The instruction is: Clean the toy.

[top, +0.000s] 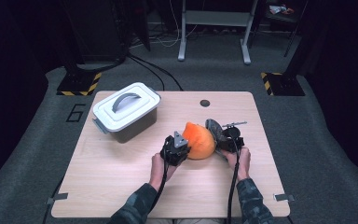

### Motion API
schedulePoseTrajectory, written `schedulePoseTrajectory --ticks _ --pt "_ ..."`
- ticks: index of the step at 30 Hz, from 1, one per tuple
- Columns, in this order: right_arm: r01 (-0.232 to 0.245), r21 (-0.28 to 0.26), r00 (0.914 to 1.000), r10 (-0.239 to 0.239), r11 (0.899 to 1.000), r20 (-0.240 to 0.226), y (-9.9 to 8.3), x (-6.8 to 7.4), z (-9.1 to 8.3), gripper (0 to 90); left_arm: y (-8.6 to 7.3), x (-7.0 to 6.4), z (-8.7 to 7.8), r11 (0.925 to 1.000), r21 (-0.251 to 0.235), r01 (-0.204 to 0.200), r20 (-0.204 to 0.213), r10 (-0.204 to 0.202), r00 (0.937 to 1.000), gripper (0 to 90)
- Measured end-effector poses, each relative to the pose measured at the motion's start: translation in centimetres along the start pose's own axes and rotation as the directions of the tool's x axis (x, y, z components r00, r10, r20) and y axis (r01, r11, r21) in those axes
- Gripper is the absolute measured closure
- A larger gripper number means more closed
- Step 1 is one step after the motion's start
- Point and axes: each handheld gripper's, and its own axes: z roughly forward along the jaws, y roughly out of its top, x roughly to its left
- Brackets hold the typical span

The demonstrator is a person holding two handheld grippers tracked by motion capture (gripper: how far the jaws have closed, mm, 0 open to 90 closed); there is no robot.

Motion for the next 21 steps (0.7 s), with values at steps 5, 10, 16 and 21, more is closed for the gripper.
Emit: schedulePoseTrajectory --ticks 5,10,16,21 --pt "-0.006 -0.008 1.0 0.006 1.0 0.005 0.2 -0.2 -0.5 70.4 0.0 -0.1 -0.1 1.0 -0.001 -0.001 -0.002 0.001 1.0 82.0" --pt "0.024 -0.122 0.9996 -0.026 0.992 -0.013 1.4 0.8 -3.6 70.5 0.1 -0.2 -0.1 1.0 -0.002 -0.007 0.001 0.007 1.0 81.8" --pt "0.107 -0.206 0.9878 -0.128 0.973 -0.089 3.2 4.0 -6.4 70.5 0.2 -0.4 -0.1 0.9999 -0.007 -0.011 0.001 0.011 0.9999 81.6" --pt "0.167 -0.197 0.9764 -0.19 0.966 -0.104 3.8 6.1 -6.0 70.2 0.2 -0.4 -0.1 0.9999 -0.003 -0.014 -0.001 0.014 0.9999 81.4"
